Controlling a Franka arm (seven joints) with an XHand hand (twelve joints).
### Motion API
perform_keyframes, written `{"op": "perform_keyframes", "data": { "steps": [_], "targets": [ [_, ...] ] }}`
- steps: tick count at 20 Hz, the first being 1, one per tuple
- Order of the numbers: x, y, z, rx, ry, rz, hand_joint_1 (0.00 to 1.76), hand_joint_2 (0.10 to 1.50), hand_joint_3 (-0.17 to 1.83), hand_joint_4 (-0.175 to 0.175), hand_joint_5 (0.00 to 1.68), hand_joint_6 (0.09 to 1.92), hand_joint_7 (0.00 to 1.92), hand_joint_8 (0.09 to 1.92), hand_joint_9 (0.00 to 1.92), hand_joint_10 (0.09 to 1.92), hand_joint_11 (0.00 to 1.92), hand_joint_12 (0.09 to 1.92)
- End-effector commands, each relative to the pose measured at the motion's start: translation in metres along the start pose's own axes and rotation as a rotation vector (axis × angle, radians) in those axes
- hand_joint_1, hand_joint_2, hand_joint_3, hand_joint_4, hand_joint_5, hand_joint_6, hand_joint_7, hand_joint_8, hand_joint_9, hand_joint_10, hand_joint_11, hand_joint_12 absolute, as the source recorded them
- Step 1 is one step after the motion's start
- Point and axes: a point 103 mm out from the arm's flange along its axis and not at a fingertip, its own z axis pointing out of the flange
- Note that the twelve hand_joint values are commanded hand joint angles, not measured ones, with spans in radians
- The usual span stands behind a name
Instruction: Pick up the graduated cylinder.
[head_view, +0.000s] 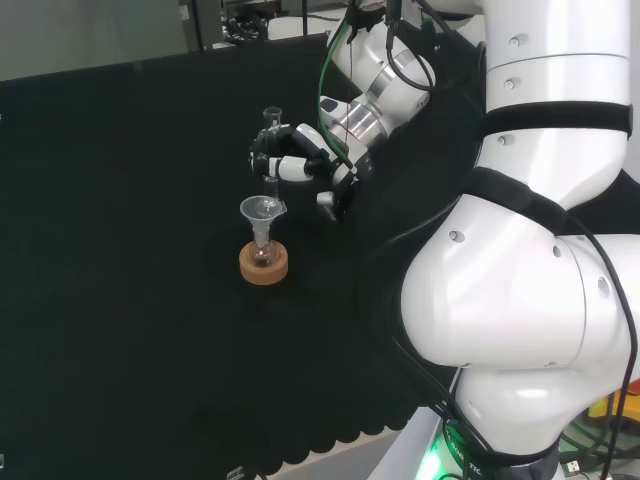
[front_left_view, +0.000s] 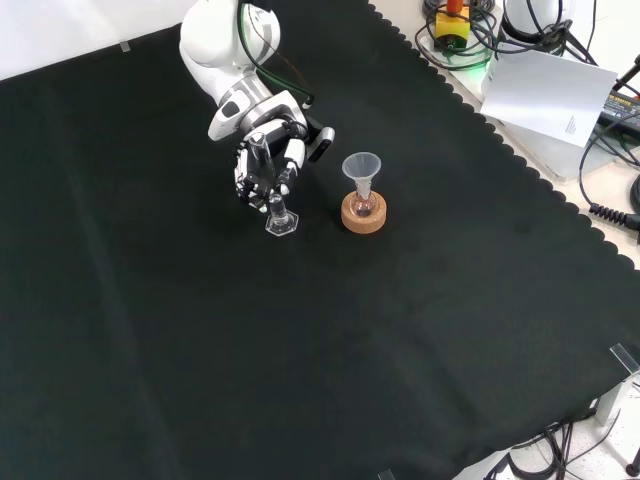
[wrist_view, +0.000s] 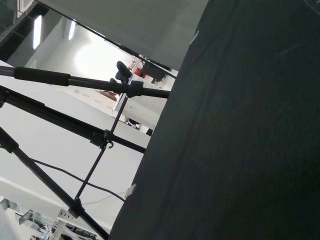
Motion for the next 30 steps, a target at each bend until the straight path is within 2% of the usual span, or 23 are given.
{"op": "perform_keyframes", "data": {
  "steps": [1,3,5,6,9,15,21,30],
  "targets": [
    [0.003,-0.001,-0.001,0.01,-0.014,-0.02,1.08,1.18,0.01,-0.083,0.84,1.2,0.93,0.66,1.09,0.32,1.0,0.98],
    [0.004,-0.001,-0.001,0.023,-0.015,-0.032,1.09,1.18,0.01,-0.092,0.84,1.21,0.92,0.66,1.08,0.32,1.0,0.98],
    [0.005,0.001,0.002,0.029,-0.021,-0.032,1.16,1.16,-0.01,-0.016,0.82,0.95,0.9,0.65,1.06,0.3,0.96,0.98],
    [0.005,0.002,0.004,0.031,-0.023,-0.032,1.18,1.13,-0.03,0.007,0.82,0.85,0.89,0.64,1.05,0.29,0.94,0.99],
    [0.005,0.004,0.009,0.034,-0.027,-0.033,1.21,1.1,-0.11,0.027,0.81,0.75,0.85,0.62,1.03,0.27,0.9,1.0],
    [0.006,0.002,0.008,0.035,-0.04,-0.046,1.22,1.07,-0.17,0.022,0.78,0.75,0.8,0.59,0.99,0.24,0.82,1.04],
    [0.005,-0.001,0.002,0.015,0.002,-0.059,1.21,1.03,-0.17,0.013,0.75,0.75,0.78,0.58,0.98,0.24,0.8,1.06],
    [0.001,-0.006,-0.006,0.023,0.048,-0.07,1.15,0.98,-0.17,-0.005,0.67,0.76,0.73,0.56,0.92,0.24,0.71,1.12]
  ]
}}
